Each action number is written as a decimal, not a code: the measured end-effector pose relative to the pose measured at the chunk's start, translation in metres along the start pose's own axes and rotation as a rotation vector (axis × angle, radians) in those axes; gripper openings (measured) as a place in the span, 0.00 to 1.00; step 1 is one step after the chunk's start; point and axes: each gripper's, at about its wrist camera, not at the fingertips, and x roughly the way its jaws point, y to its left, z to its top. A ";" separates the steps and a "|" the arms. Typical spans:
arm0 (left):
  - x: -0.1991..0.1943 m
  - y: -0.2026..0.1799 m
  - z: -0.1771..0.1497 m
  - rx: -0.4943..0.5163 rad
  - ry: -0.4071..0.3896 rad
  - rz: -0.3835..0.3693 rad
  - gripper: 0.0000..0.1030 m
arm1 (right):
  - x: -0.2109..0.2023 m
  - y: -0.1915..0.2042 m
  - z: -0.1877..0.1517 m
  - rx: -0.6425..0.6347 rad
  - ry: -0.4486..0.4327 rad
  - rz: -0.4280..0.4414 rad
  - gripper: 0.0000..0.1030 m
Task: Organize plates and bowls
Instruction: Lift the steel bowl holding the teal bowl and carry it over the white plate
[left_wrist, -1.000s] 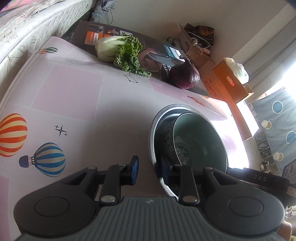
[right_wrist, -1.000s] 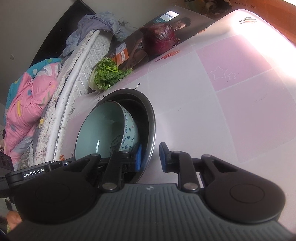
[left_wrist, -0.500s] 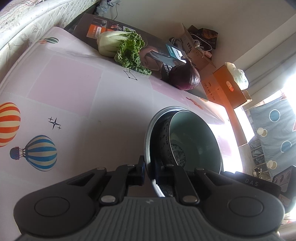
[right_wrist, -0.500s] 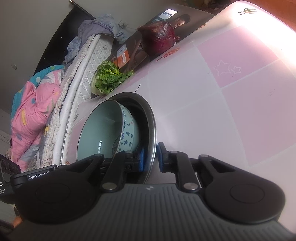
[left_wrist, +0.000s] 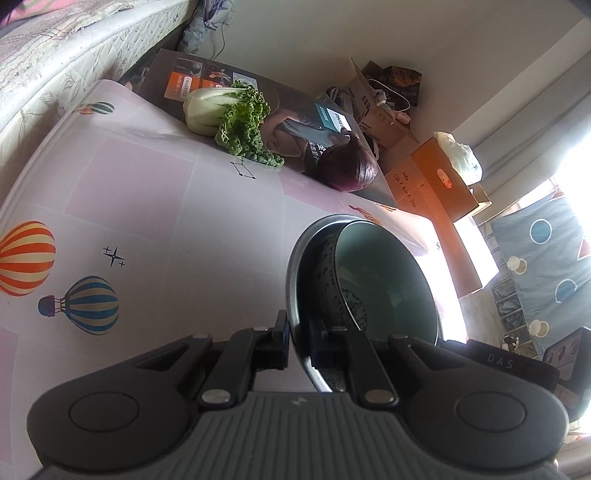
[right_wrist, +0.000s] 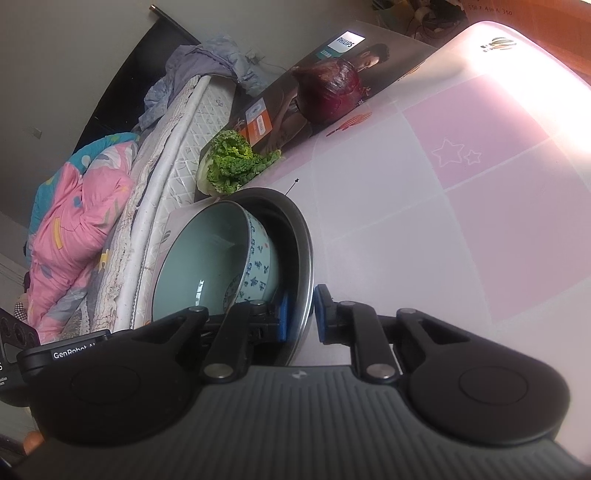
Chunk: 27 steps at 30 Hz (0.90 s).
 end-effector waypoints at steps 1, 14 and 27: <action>-0.005 -0.002 -0.001 0.001 -0.005 -0.005 0.10 | -0.005 0.002 -0.001 -0.003 -0.004 0.001 0.13; -0.076 -0.021 -0.049 0.044 -0.015 -0.029 0.10 | -0.084 0.023 -0.055 -0.008 -0.016 0.004 0.14; -0.087 -0.004 -0.122 0.052 0.077 -0.023 0.11 | -0.123 0.006 -0.152 0.004 0.042 -0.067 0.14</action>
